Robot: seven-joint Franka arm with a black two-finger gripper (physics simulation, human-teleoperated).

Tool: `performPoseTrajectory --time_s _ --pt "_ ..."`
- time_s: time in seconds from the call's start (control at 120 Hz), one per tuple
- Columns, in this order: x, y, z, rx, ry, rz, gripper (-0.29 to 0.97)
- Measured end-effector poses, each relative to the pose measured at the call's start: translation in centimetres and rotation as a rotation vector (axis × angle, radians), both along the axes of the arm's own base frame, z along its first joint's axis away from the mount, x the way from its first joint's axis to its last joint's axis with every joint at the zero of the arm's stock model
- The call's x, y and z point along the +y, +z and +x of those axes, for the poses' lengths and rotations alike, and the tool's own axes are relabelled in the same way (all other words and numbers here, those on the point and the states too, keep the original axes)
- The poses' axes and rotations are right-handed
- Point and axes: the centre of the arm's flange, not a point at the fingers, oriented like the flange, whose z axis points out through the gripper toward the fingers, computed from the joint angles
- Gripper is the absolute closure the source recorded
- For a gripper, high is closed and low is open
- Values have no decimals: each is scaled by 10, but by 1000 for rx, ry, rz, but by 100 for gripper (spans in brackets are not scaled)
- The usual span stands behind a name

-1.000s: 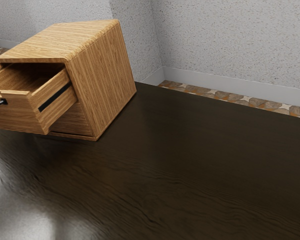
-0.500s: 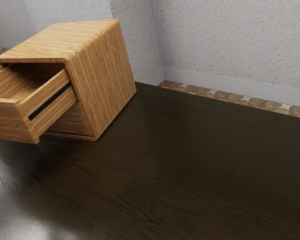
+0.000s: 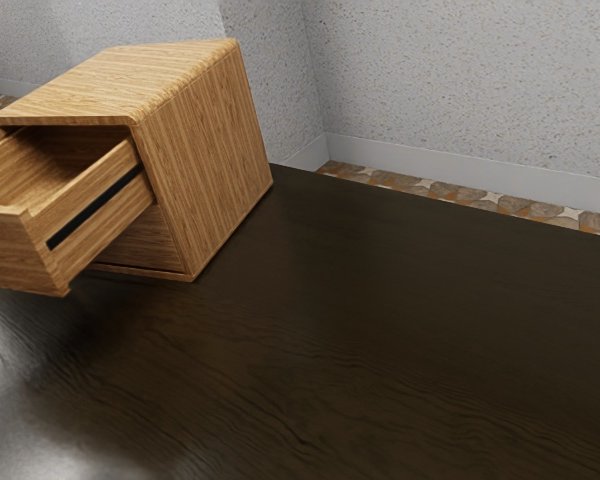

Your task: Pull the drawer handle with one arm to open the drawer

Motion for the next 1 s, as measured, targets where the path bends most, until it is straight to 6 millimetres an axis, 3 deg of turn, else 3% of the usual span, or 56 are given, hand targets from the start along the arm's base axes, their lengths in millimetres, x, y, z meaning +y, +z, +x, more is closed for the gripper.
performPoseTrajectory --time_s 0.167,0.517,0.65,0.733,0.825,0.858,0.892,0.933,1.0 --pt "6 0 -10 3 21 -6 71" --pt "1 5 -12 9 20 -3 54" --pt "-7 21 -15 1 15 8 51" --pt "-15 55 -19 -27 11 48 51" --pt "-52 143 -24 -124 -18 147 44" --pt "-66 162 -30 -159 -25 136 37" --pt "-87 170 -23 -171 -58 95 32" --pt "-121 169 0 -149 -97 40 26" --pt "-201 155 57 -72 -168 -31 19"
